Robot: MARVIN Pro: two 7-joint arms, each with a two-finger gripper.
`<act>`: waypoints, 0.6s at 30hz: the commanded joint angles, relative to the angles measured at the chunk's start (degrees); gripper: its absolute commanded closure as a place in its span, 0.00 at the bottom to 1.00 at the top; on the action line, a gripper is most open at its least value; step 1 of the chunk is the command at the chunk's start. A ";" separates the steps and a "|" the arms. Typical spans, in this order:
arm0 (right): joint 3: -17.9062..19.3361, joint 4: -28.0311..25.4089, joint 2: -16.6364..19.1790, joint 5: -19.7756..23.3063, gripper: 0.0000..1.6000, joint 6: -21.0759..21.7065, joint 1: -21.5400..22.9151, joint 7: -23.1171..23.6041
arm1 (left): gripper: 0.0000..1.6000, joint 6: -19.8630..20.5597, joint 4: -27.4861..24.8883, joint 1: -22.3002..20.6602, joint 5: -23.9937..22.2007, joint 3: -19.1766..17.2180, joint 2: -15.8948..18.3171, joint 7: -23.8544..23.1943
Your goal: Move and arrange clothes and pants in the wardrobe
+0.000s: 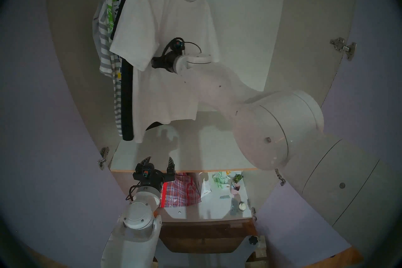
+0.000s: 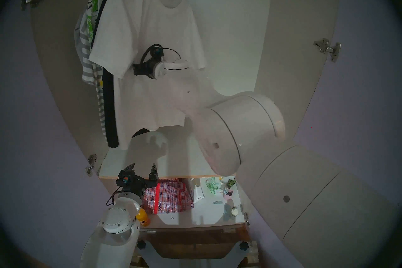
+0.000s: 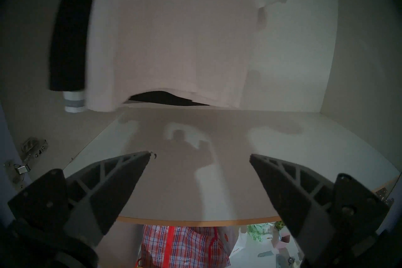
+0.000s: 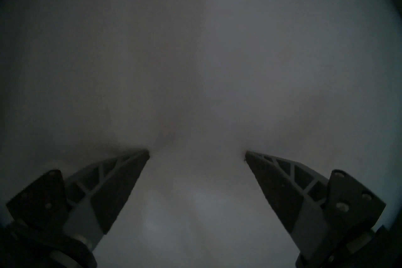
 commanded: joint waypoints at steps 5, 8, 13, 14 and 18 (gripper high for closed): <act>3.94 -14.27 3.27 4.39 0.00 -10.36 -10.34 12.54 | 0.00 -0.46 -1.68 -0.52 -0.20 0.13 0.23 -0.21; 4.05 -20.64 5.09 4.21 0.00 -11.87 -13.95 16.93 | 0.00 -0.44 -1.51 -0.61 -0.22 0.17 0.24 -0.09; 3.90 -29.70 8.29 3.24 0.00 -12.26 -19.74 20.71 | 0.00 -0.42 -1.28 -0.72 -0.26 0.24 0.28 0.04; 4.13 -31.76 9.25 2.95 0.00 -11.95 -21.23 20.56 | 0.00 -0.43 -1.25 -0.74 -0.27 0.25 0.30 0.08; 4.73 -38.26 11.47 2.48 0.00 -11.23 -25.74 18.93 | 0.00 -0.45 -1.28 -0.74 -0.30 0.31 0.35 0.13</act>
